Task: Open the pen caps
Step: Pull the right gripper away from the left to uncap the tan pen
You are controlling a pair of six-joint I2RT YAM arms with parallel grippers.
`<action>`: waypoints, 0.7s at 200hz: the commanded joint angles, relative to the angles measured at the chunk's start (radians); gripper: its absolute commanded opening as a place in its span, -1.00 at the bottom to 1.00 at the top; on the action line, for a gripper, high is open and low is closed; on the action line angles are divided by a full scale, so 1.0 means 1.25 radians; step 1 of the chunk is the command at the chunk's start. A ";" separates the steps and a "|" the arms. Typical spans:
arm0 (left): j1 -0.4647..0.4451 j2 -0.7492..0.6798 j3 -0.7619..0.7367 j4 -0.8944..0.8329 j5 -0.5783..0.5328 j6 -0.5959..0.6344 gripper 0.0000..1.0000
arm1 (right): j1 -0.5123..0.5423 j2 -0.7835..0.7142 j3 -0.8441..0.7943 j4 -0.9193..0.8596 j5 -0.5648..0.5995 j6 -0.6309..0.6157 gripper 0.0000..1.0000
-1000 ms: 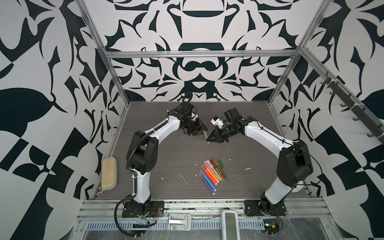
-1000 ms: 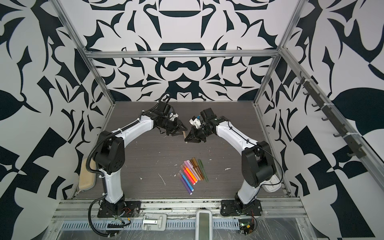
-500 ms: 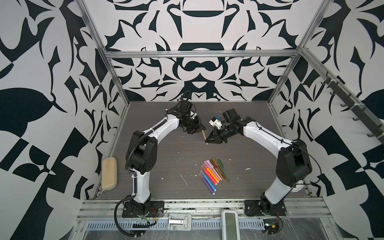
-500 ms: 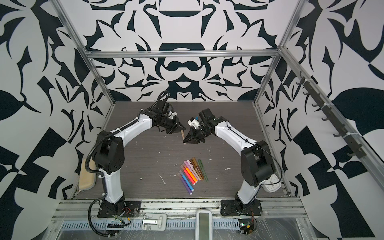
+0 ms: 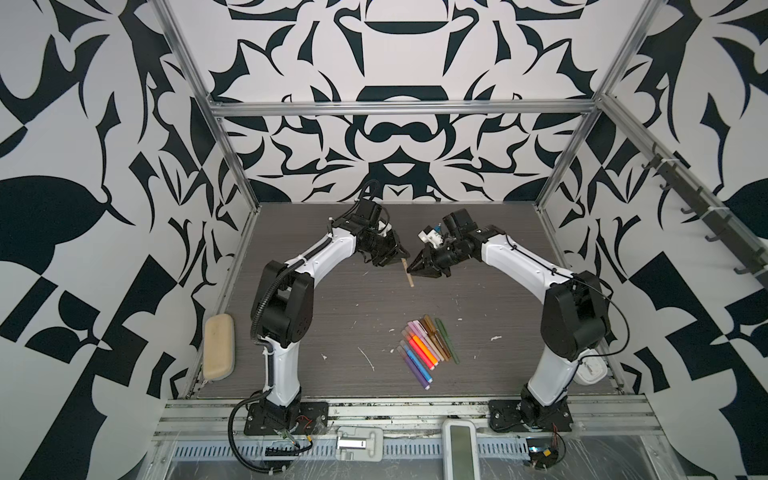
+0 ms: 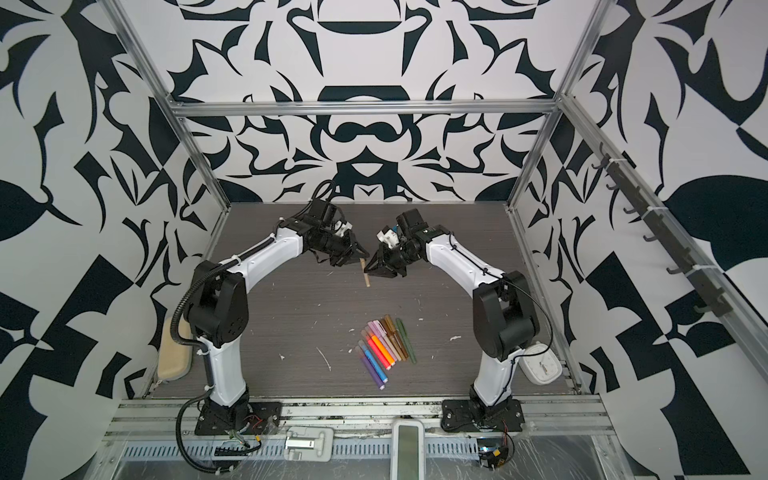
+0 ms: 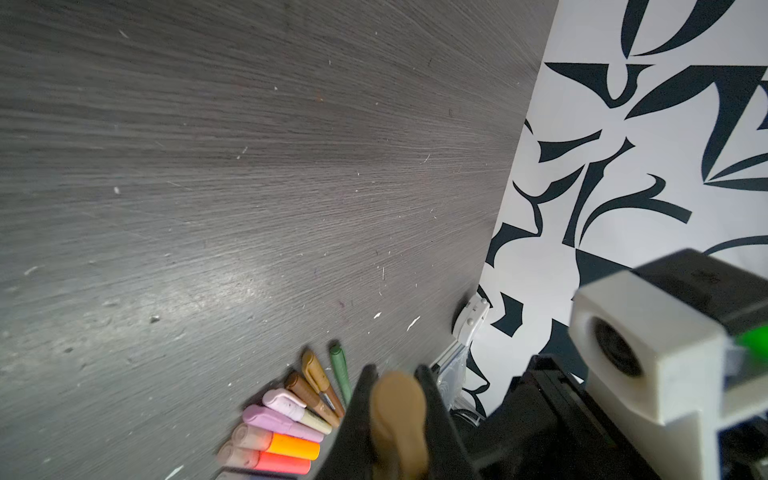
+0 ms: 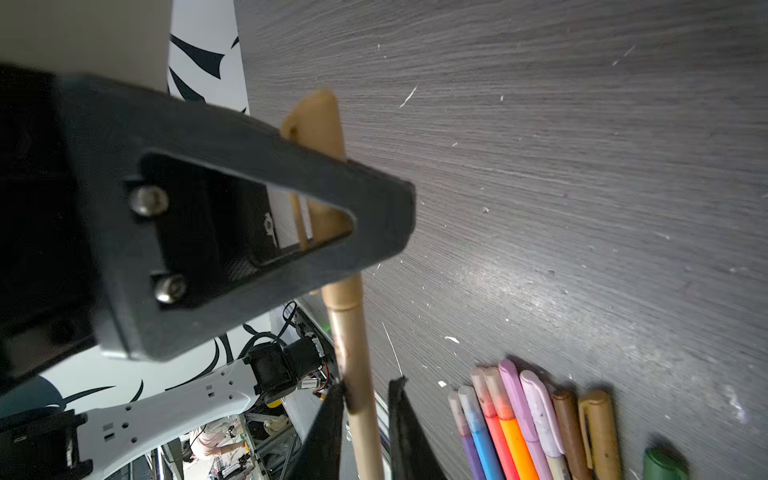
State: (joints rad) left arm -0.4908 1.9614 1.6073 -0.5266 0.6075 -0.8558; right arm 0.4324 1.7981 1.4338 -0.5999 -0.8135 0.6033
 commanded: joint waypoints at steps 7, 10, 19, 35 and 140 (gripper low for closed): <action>0.001 -0.007 -0.010 -0.005 0.010 0.002 -1.00 | -0.001 -0.003 0.037 0.020 -0.003 0.020 -0.53; 0.001 -0.008 -0.009 -0.003 0.010 0.001 -1.00 | -0.001 -0.003 0.038 0.020 -0.003 0.020 -0.52; 0.001 -0.006 -0.009 0.000 0.012 -0.001 -1.00 | 0.000 0.001 0.041 0.018 -0.004 0.020 -0.51; 0.001 -0.007 -0.008 0.004 0.012 -0.005 -1.00 | 0.000 0.004 0.039 0.022 -0.004 0.026 -0.50; 0.004 0.012 0.003 0.050 0.028 -0.062 -1.00 | 0.018 -0.006 -0.004 0.025 -0.024 0.019 -0.80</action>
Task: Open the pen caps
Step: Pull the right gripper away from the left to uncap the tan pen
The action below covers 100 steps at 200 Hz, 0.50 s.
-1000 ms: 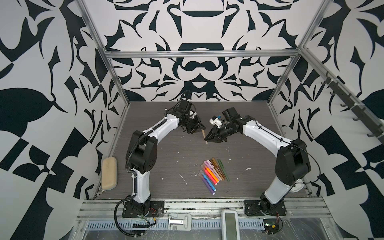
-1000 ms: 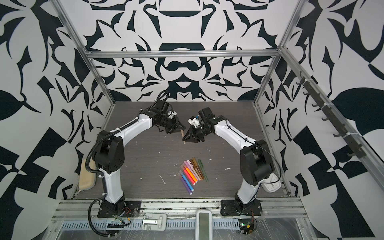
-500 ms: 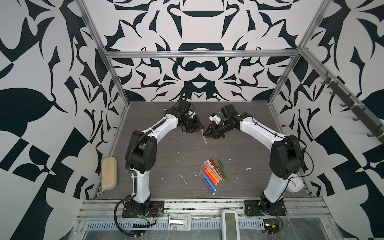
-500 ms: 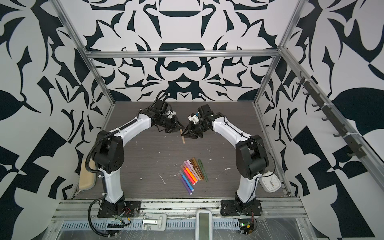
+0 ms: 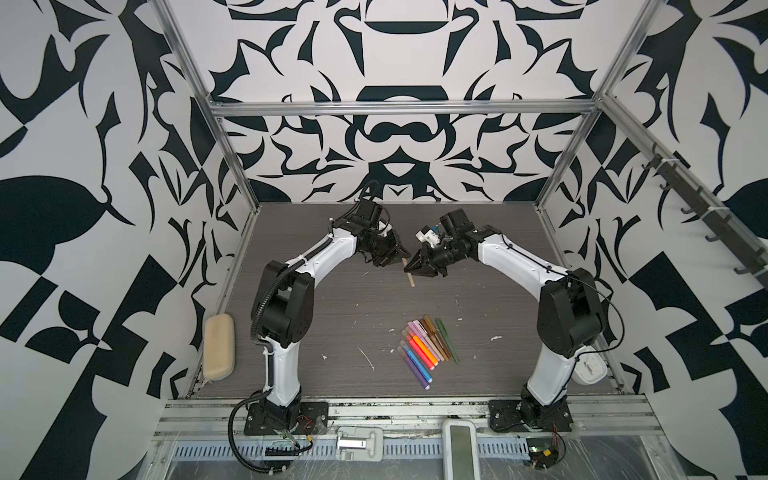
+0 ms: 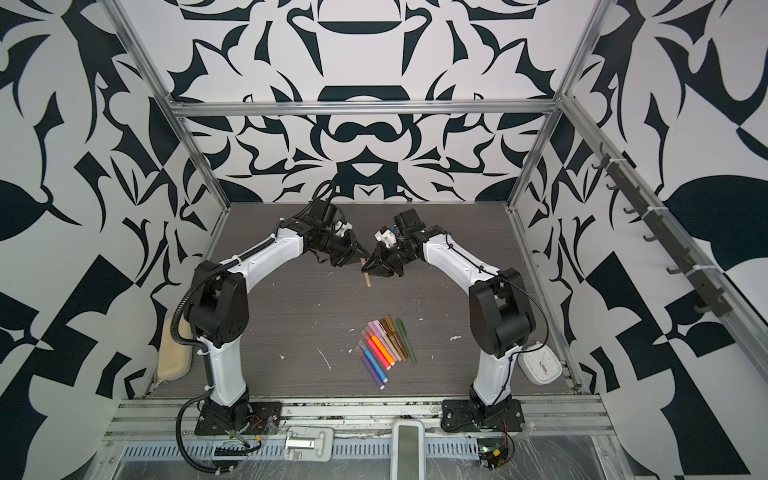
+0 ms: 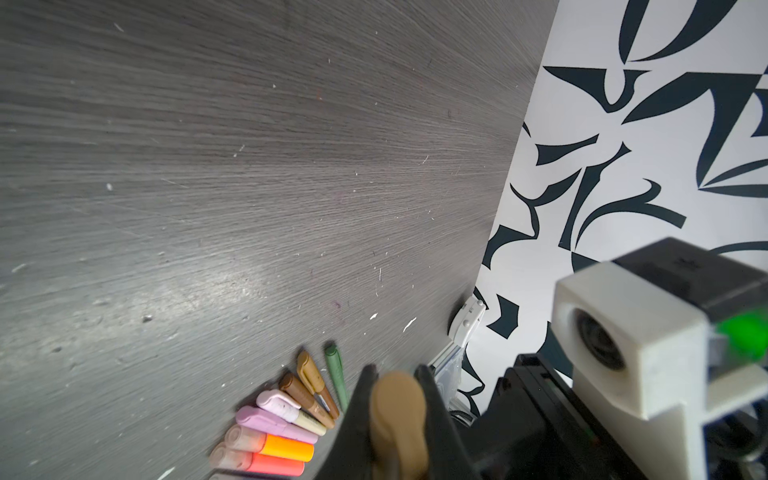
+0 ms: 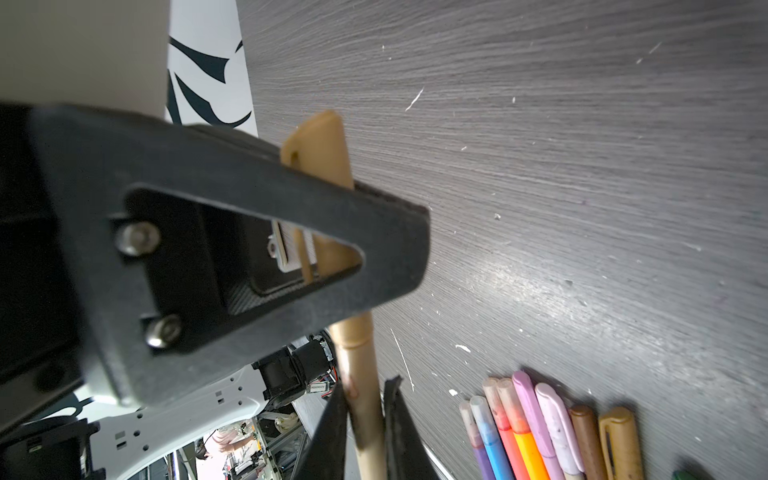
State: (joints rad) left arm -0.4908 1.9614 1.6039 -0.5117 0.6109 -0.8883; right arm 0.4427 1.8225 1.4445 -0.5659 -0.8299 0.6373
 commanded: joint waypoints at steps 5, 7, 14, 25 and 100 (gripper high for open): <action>0.006 0.015 0.011 0.041 0.026 -0.040 -1.00 | 0.010 -0.028 -0.020 -0.003 -0.014 -0.009 -0.89; 0.007 0.018 0.012 0.043 0.027 -0.042 -1.00 | 0.011 -0.031 -0.024 -0.003 -0.014 -0.010 -0.92; 0.012 0.027 0.019 0.051 0.028 -0.052 -1.00 | 0.012 -0.040 -0.036 -0.004 -0.018 -0.014 -1.00; 0.027 0.046 0.039 0.059 0.031 -0.062 -1.00 | 0.014 -0.060 -0.065 -0.006 -0.019 -0.020 -1.00; 0.224 0.249 0.390 -0.140 0.019 -0.020 -1.00 | 0.034 -0.196 -0.290 0.070 -0.086 -0.025 -1.00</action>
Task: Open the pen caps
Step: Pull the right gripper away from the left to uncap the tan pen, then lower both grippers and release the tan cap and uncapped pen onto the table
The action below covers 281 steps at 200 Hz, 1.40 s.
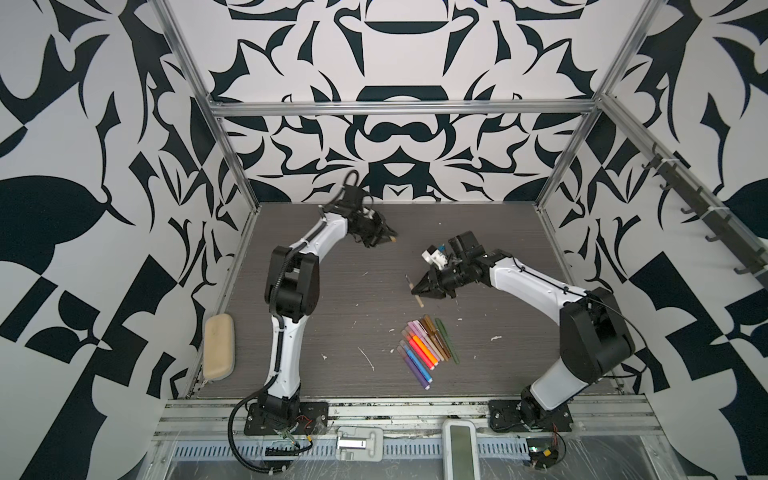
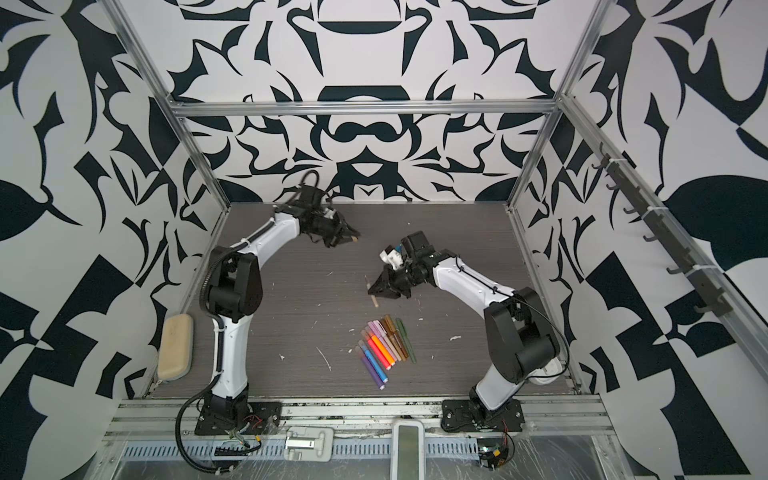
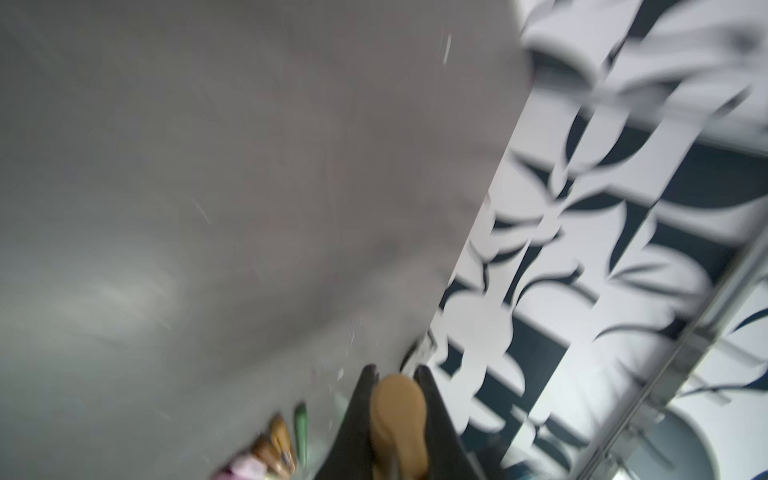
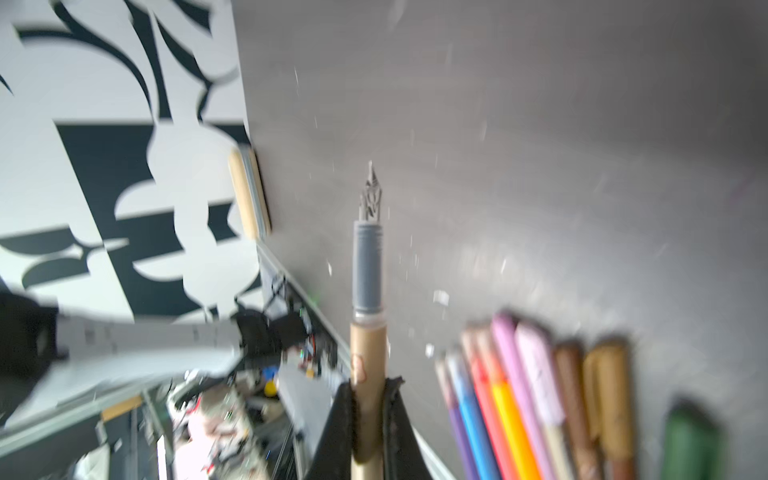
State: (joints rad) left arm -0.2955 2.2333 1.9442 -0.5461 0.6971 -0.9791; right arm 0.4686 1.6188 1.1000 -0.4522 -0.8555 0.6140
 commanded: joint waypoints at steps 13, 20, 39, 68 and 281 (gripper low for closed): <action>0.066 0.034 0.128 -0.156 -0.063 0.096 -1.00 | 0.012 -0.033 -0.005 -0.025 -0.053 -0.006 -1.00; 0.063 0.022 0.107 -0.159 -0.071 0.112 -1.00 | 0.010 -0.036 0.004 -0.037 -0.021 -0.011 -1.00; 0.054 -0.004 0.038 -0.192 -0.120 0.173 -1.00 | -0.019 -0.041 0.041 -0.083 0.120 -0.025 -1.00; 0.029 0.003 0.005 -0.325 -0.223 0.302 -1.00 | -0.064 -0.022 0.134 -0.188 0.397 -0.088 -1.00; -0.080 0.215 0.213 -0.587 -0.410 0.376 -0.49 | -0.083 0.413 0.433 -0.261 0.771 -0.162 -0.76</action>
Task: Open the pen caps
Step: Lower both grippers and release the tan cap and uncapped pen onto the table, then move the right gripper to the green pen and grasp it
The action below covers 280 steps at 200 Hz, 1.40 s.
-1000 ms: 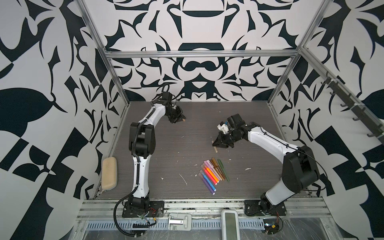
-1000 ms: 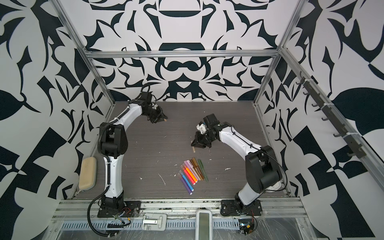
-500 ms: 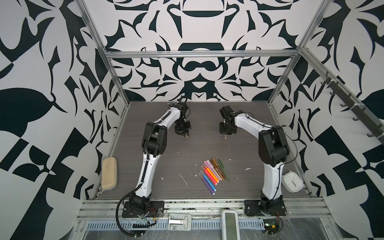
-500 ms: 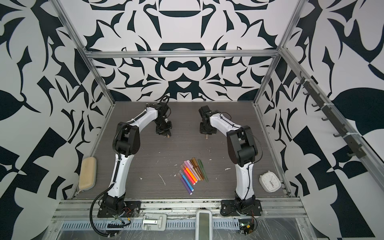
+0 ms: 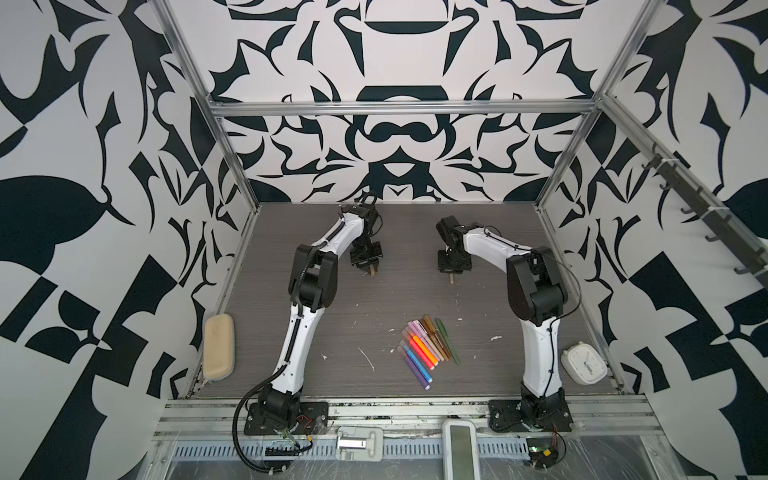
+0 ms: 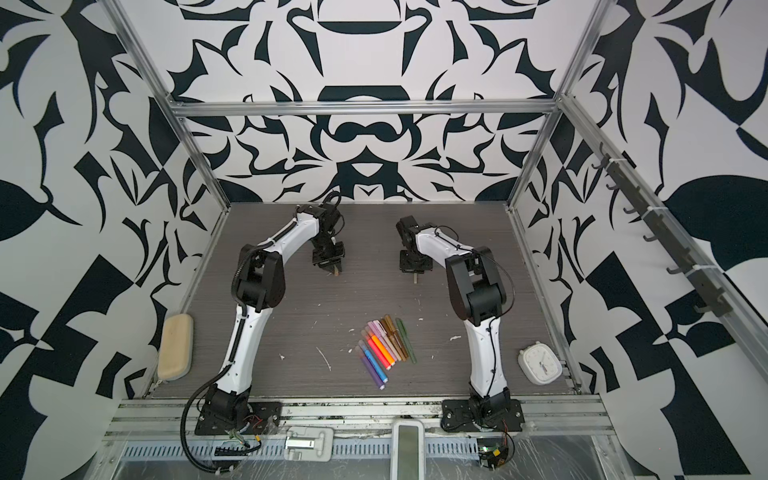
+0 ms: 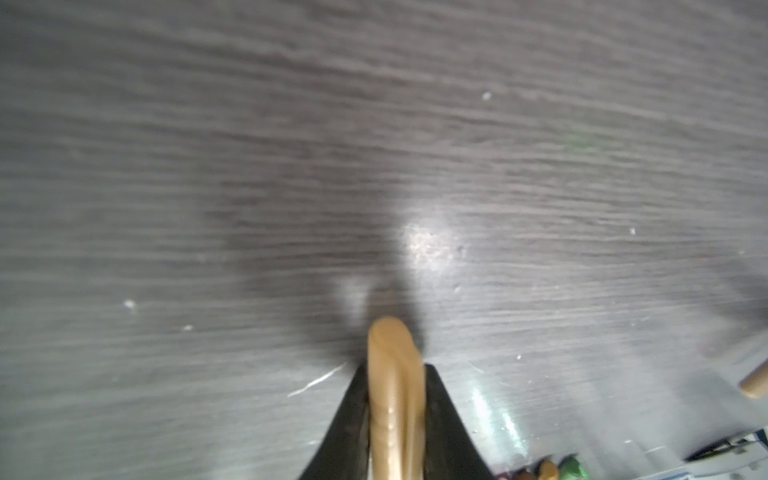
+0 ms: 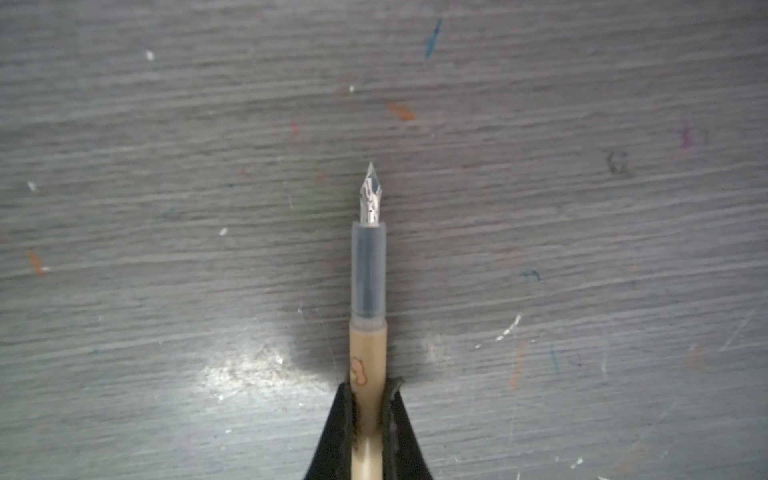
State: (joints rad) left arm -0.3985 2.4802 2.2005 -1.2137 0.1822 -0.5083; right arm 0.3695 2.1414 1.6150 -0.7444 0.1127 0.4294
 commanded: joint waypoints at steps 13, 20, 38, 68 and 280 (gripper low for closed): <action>0.001 0.017 0.007 -0.052 0.009 -0.001 -0.48 | -0.006 -0.005 0.017 -0.029 -0.008 -0.014 -0.68; 0.002 0.017 0.005 -0.051 0.012 -0.002 -0.47 | -0.007 -0.005 0.013 -0.029 -0.011 -0.015 -0.64; 0.002 0.016 0.002 -0.050 0.016 -0.002 -0.47 | -0.010 -0.005 0.006 -0.028 -0.017 -0.013 -0.58; 0.002 0.009 -0.001 -0.047 0.014 -0.003 -0.47 | -0.012 -0.006 0.000 -0.030 -0.023 -0.013 -0.51; -0.002 -0.292 -0.322 0.239 0.052 -0.037 -0.31 | 0.221 -0.536 -0.498 0.005 -0.151 -0.014 -0.44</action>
State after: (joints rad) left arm -0.3988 2.1384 1.8351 -0.9615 0.1993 -0.5316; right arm 0.5552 1.6016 1.1370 -0.7643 -0.0135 0.3820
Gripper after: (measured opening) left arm 0.344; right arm 0.298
